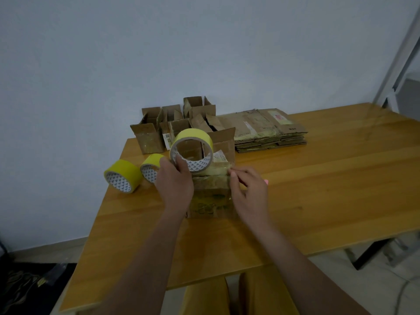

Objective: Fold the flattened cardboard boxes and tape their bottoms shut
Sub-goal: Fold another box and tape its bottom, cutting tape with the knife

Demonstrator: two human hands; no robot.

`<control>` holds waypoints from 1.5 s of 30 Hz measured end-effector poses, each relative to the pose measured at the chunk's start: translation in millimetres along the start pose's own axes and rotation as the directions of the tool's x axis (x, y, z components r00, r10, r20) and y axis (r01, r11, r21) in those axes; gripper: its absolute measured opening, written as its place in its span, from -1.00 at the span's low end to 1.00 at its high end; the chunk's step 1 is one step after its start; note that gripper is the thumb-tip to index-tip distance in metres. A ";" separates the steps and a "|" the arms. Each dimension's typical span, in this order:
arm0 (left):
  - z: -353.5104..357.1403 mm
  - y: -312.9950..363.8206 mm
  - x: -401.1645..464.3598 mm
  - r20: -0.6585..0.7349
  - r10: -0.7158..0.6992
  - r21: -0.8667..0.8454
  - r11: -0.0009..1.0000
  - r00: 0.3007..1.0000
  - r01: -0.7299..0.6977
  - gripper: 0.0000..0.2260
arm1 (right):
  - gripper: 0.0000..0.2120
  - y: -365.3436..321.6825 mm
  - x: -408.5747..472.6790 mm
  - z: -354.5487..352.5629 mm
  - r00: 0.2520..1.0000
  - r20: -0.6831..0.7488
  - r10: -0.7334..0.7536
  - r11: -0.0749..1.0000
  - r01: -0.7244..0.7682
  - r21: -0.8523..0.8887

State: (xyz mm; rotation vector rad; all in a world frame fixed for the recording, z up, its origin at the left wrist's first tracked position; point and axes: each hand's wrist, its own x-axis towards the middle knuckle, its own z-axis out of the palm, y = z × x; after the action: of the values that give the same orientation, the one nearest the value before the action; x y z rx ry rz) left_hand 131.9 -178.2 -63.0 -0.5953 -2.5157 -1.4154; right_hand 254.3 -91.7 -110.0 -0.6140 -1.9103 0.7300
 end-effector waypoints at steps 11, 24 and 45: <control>-12.6 -11.4 18.4 0.320 -0.262 -0.532 0.746 0.910 0.401 -0.80 | -0.57 14.0 1.3 -12.6 0.961 0.233 -0.147 0.984 0.166 -0.066; -31.3 -22.9 16.3 0.564 -0.164 -0.507 0.705 0.809 0.496 -0.82 | -0.73 16.0 17.8 -13.8 0.954 0.270 -0.128 0.978 0.167 -0.126; -13.8 -55.3 6.0 0.588 0.035 -0.664 0.591 0.808 0.458 -0.46 | -0.44 17.0 6.1 -8.9 0.915 0.380 -0.136 0.949 0.231 -0.216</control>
State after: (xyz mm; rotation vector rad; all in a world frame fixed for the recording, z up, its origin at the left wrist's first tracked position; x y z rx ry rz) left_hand 102.0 -214.0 -96.4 -0.9542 -2.2263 -2.8806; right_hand 261.6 -73.7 -115.2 -0.4666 -2.3947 0.4987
